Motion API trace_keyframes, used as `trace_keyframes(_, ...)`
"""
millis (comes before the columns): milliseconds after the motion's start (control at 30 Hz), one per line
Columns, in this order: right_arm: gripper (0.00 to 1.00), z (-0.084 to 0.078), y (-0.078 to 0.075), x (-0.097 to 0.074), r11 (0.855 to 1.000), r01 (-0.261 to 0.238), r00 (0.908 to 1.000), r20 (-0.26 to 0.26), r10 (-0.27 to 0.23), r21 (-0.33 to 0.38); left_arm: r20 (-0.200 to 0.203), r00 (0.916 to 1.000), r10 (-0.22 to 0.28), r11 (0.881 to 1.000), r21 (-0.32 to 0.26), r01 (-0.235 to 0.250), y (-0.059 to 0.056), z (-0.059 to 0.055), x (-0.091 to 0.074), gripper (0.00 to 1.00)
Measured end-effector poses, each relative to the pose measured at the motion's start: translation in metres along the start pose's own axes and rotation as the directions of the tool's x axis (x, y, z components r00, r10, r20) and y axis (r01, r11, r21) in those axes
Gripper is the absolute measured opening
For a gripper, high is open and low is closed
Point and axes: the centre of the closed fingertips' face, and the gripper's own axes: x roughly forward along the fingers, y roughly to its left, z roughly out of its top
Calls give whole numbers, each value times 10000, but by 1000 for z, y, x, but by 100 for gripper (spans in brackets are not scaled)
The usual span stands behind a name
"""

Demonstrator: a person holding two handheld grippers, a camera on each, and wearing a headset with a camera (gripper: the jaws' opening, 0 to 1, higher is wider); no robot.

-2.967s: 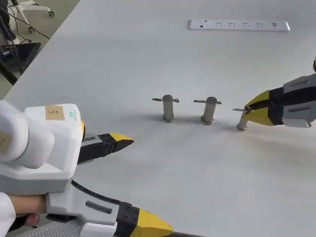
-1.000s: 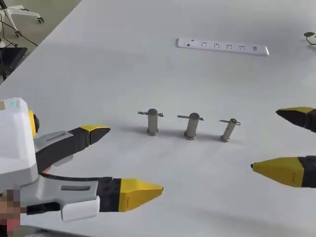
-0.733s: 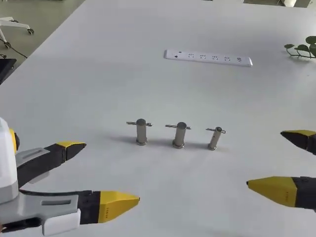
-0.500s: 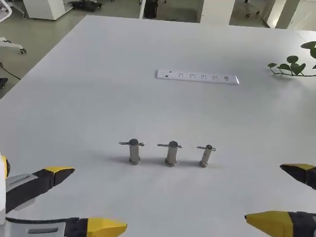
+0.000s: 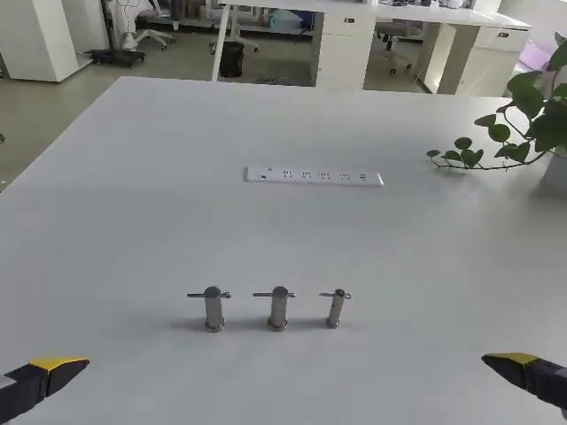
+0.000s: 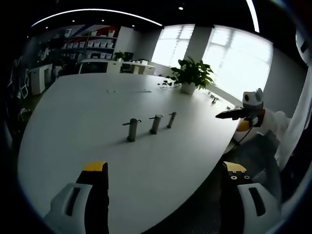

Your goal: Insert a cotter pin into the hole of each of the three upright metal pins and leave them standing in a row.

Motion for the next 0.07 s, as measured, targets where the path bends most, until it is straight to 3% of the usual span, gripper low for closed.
trace_keyframes(67,95,-1,0,-3,9998,185,9998,-36,-184,16,-19,9999,-136,9999,53,136,-3,-1,-2,98)
